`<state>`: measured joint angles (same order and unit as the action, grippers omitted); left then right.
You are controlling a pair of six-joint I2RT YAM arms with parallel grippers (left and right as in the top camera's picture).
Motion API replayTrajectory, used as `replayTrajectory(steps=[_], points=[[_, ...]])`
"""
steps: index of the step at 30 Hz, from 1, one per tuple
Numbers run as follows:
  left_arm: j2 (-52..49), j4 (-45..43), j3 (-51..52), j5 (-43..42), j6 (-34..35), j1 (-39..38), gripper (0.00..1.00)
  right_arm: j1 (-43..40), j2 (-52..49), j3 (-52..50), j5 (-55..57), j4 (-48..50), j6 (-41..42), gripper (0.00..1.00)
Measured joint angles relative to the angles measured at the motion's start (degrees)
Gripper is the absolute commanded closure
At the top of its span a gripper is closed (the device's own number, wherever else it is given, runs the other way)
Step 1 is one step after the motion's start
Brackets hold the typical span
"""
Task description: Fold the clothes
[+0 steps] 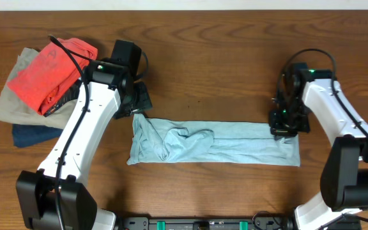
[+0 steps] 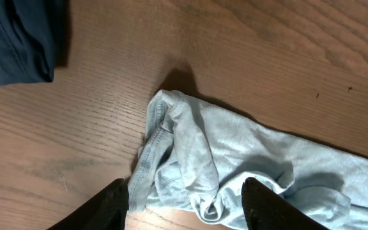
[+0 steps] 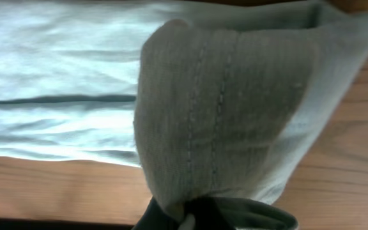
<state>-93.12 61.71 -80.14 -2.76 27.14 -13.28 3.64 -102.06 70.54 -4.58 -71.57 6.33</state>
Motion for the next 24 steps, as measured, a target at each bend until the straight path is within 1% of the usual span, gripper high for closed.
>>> replayTrajectory(steps=[6, 9, 11, 12, 13, 15, 16, 17, 19, 20, 24], points=[[0.0, 0.0, 0.0, 0.0, -0.02, 0.0, 0.41, 4.5, 0.0, 0.0, -0.72, 0.04, 3.82, 0.99], [0.0, 0.0, 0.02, -0.02, -0.02, 0.0, 0.41, 6.45, 0.0, 0.0, -1.05, 0.07, 4.92, 0.97], [0.0, 0.0, 0.02, 0.0, 0.0, 0.0, 0.41, 7.69, 0.0, 0.0, -1.27, 0.5, 5.4, 0.9], [0.02, 0.0, 0.02, 0.0, 0.0, 0.0, 0.41, 8.28, 0.0, 0.0, -1.55, 0.92, 5.68, 0.85], [0.0, 0.0, 0.02, 0.0, -0.02, 0.0, 0.41, 9.03, 0.0, 0.0, -1.92, 1.4, 5.9, 0.77], [0.0, 0.0, 0.0, 0.0, -0.02, 0.0, 0.41, 10.27, 0.0, 0.0, -3.02, 2.29, 6.34, 0.56], [0.0, 0.0, 0.0, 0.0, -0.02, 0.0, 0.41, 10.67, 0.0, 0.0, -3.52, 2.54, 6.56, 0.48], [0.0, 0.0, 0.0, 0.0, -0.02, 0.0, 0.41, 11.08, 0.0, 0.0, -4.2, 3.08, 6.58, 0.43], [0.0, 0.04, 0.02, 0.0, -0.02, 0.0, 0.41, 11.74, 0.0, 0.0, -5.53, 3.98, 6.6, 0.36], [0.02, 0.07, 0.02, 0.0, -0.02, 0.0, 0.41, 12.02, 0.0, 0.0, -6.12, 4.35, 6.64, 0.35], [0.0, 0.46, 0.02, -0.02, -0.02, 0.0, 0.41, 12.79, 0.0, 0.0, -7.61, 4.94, 6.69, 0.35]])
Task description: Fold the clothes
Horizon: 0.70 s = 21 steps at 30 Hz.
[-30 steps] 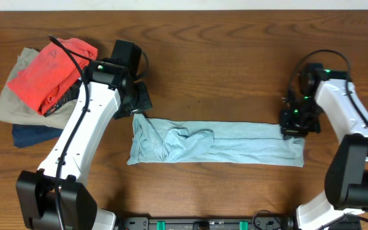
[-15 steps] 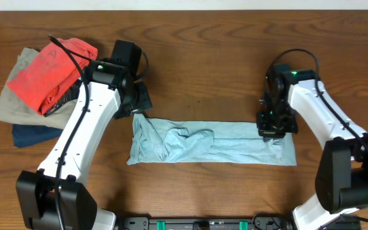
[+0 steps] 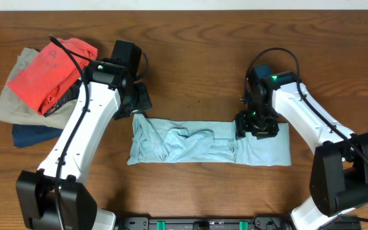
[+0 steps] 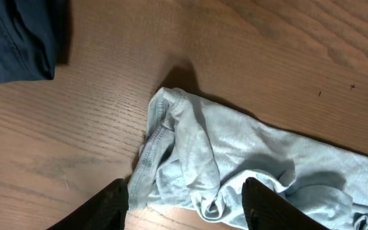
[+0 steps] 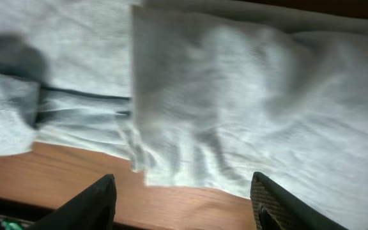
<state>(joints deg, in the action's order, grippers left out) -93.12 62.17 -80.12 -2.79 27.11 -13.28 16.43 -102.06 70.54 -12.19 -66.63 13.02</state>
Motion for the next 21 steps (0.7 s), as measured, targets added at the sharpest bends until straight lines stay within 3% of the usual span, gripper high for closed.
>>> replayTrajectory(steps=[4, 8, 21], points=[[0.0, 0.09, 0.0, 0.02, 0.0, 0.0, 0.41, 0.0, 0.0, 0.0, -0.11, -0.13, -0.02, 0.38], [0.02, 0.37, 0.0, 0.02, -0.83, 0.0, 0.24, -0.22, 0.0, 0.0, 0.52, -0.17, 0.02, 0.4], [-0.74, -1.7, 8.46, -3.32, -9.4, 0.0, 0.16, -5.4, 0.0, 3.15, 5.07, -5.99, 0.02, 0.4]])
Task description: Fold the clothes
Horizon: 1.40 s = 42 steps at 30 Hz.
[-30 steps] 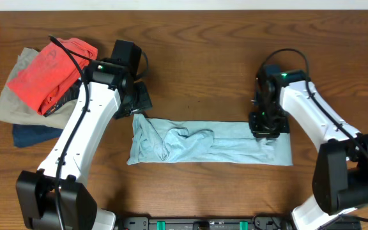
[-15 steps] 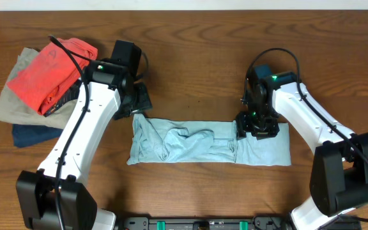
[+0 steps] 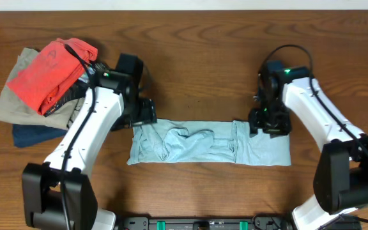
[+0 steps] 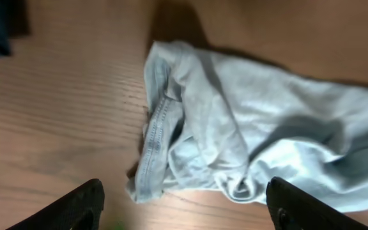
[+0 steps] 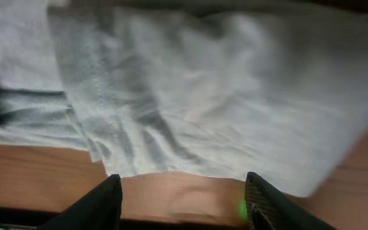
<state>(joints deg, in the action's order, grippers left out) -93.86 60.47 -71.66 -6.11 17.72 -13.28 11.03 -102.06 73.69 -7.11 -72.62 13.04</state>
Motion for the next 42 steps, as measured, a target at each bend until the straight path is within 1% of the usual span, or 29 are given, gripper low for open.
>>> replayTrajectory(steps=[6, 9, 12, 14, 16, 17, 18, 19, 20, 22, 26, 29, 32, 35, 37, 39, 42], points=[[-2.01, -5.99, 7.37, -1.03, -3.21, 0.0, 0.15, -5.16, 0.22, 1.27, 0.74, -1.25, 0.0, 0.39], [-3.65, -10.38, 10.49, -1.07, -4.09, 0.13, 0.15, -6.58, 0.85, 1.27, 1.25, -1.79, 0.0, 0.38], [-6.03, -12.46, 12.26, -1.18, -4.37, 0.39, 0.15, -7.54, 2.29, 1.27, 2.16, -2.82, 0.0, 0.37], [-8.26, -13.22, 12.59, -1.81, -4.52, 0.48, 0.18, -8.02, 3.56, 1.27, 2.95, -3.15, -0.02, 0.36], [-10.12, -13.68, 12.59, -3.3, -4.61, 0.55, 0.3, -8.41, 4.61, 1.27, 3.54, -3.17, 0.0, 0.36], [-10.36, -13.81, 12.33, -4.61, -4.74, 0.55, 0.48, -8.66, 5.18, 1.27, 3.85, -3.17, -0.02, 0.36], [-10.34, -13.94, 12.31, -5.49, -5.07, 0.61, 0.6, -8.79, 5.49, 1.27, 4.07, -3.21, 0.0, 0.36], [-10.38, -14.01, 12.31, -6.84, -5.49, 0.7, 0.78, -8.87, 5.81, 1.27, 4.22, -3.21, 0.0, 0.36], [-10.51, -14.1, 12.31, -8.0, -5.64, 0.74, 0.92, -8.87, 5.97, 1.27, 4.39, -3.19, 0.0, 0.36], [-10.95, -14.29, 12.31, -10.67, -6.12, 0.74, 0.94, -8.94, 6.03, 1.27, 4.81, -3.21, 0.0, 0.36], [-11.04, -11.26, 11.96, -11.37, -6.21, 1.81, 0.94, -9.14, 6.03, 1.27, 5.79, -3.17, 0.0, 0.35], [-10.99, -5.86, 9.97, -8.33, -6.16, 5.14, 0.94, -9.33, 6.03, 1.27, 6.58, -3.06, -0.02, 0.34], [-10.05, -2.38, 5.75, -4.04, -5.9, 9.73, 0.94, -10.56, 6.03, 1.27, 7.17, -2.99, -0.02, 0.33], [-7.37, 0.42, 1.03, -0.83, -5.51, 14.05, 0.94, -12.17, 6.03, 1.27, 7.67, -2.93, -0.04, 0.33], [-5.11, 2.14, -1.07, 0.44, -5.03, 15.56, 0.94, -13.07, 6.03, 1.27, 7.98, -2.82, -0.07, 0.33], [-2.54, 3.69, -2.29, 0.74, -4.44, 15.67, 0.94, -13.9, 6.03, 1.27, 8.07, -2.73, -0.28, 0.33], [1.03, 5.57, -2.75, -0.02, -4.17, 13.18, 0.94, -14.56, 6.03, 1.27, 8.24, -2.71, -0.46, 0.32]])
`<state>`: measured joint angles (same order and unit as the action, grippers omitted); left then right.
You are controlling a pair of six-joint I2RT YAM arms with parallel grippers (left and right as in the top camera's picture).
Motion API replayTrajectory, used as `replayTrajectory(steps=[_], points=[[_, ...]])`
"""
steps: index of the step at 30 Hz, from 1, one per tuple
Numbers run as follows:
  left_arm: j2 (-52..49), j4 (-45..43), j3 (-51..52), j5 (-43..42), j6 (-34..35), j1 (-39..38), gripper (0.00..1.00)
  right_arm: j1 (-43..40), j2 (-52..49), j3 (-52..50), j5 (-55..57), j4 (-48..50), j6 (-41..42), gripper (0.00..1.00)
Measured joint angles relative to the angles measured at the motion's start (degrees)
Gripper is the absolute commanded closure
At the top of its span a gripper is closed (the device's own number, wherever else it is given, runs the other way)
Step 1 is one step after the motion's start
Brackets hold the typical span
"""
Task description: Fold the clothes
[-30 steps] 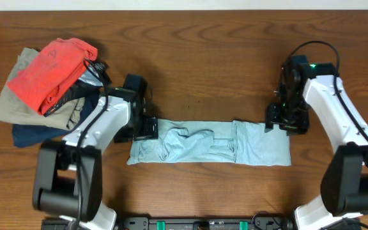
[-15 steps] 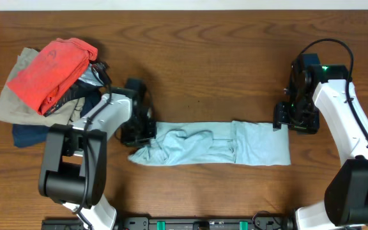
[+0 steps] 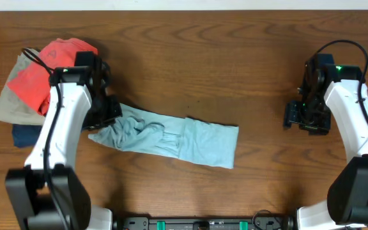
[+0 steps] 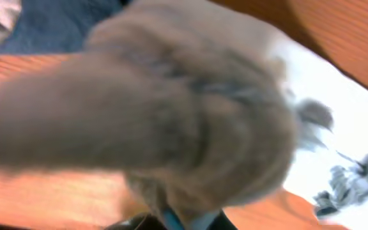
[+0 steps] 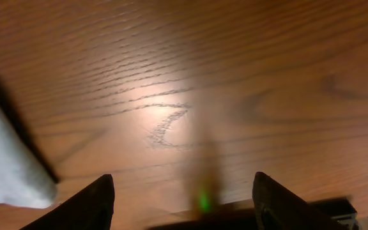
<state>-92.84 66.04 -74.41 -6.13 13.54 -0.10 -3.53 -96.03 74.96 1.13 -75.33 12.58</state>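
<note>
A light blue garment point(image 3: 171, 138) lies as a long, slanted strip on the wooden table, its right end folded over on itself. My left gripper point(image 3: 107, 114) is shut on its crumpled left end. In the left wrist view that cloth point(image 4: 171, 108) is blurred and fills the view above the gripper point(image 4: 184, 220). My right gripper point(image 3: 306, 119) stands open over bare wood, well to the right of the garment. Between its fingers point(image 5: 96, 199) there is only table, with a corner of the garment point(image 5: 5, 167) at the left edge.
A pile of clothes sits at the back left: a red piece point(image 3: 50, 69) on a beige one point(image 3: 10, 102), with a dark blue one point(image 3: 27, 136) underneath, close beside my left gripper. The dark blue cloth point(image 4: 56, 19) also shows in the left wrist view.
My left gripper was open over the garment's left end and is now shut on it. The garment now lies further left and slanted. My right gripper has moved off the garment to bare table.
My right gripper was shut on the garment's right end at the far right. Then it stood open with that end folded over toward the middle. Then my left gripper stood open over the left end. Now it holds that end, and the garment lies further left.
</note>
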Motion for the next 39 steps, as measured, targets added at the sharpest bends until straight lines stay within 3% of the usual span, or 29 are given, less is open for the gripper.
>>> replayTrajectory(steps=[8, 17, 27, 29, 31, 36, 39], points=[[4.44, -1.68, 0.02, -2.75, 4.17, -18.32, 0.94, -1.03, 0.0, 0.0, 0.0, -0.02, -1.07, 0.32], [0.7, -12.85, -0.04, -3.78, 10.97, -39.32, 0.94, -1.44, 0.0, 0.0, 0.13, -0.04, -1.51, 0.32], [-6.58, -21.46, -0.04, -4.2, 14.62, -45.75, 0.93, -1.44, 0.0, 0.0, 0.17, -0.09, -1.53, 0.31], [-6.97, -23.12, -0.04, -5.16, 14.84, -45.81, 0.74, -1.44, 0.0, 0.0, 0.15, -0.09, -1.53, 0.3], [-7.06, -25.51, -0.04, -6.97, 15.06, -45.88, 0.65, -1.44, 0.0, 0.0, 0.15, -0.09, -1.6, 0.26], [-7.06, -31.15, -0.11, -15.26, 13.79, -45.88, 0.51, -1.44, 0.0, 0.0, 0.15, -0.07, -1.92, 0.19], [-7.04, -30.8, -0.11, -19.23, 11.78, -45.62, 0.5, -1.44, 0.0, 0.0, -0.04, -0.09, -2.05, 0.11]])
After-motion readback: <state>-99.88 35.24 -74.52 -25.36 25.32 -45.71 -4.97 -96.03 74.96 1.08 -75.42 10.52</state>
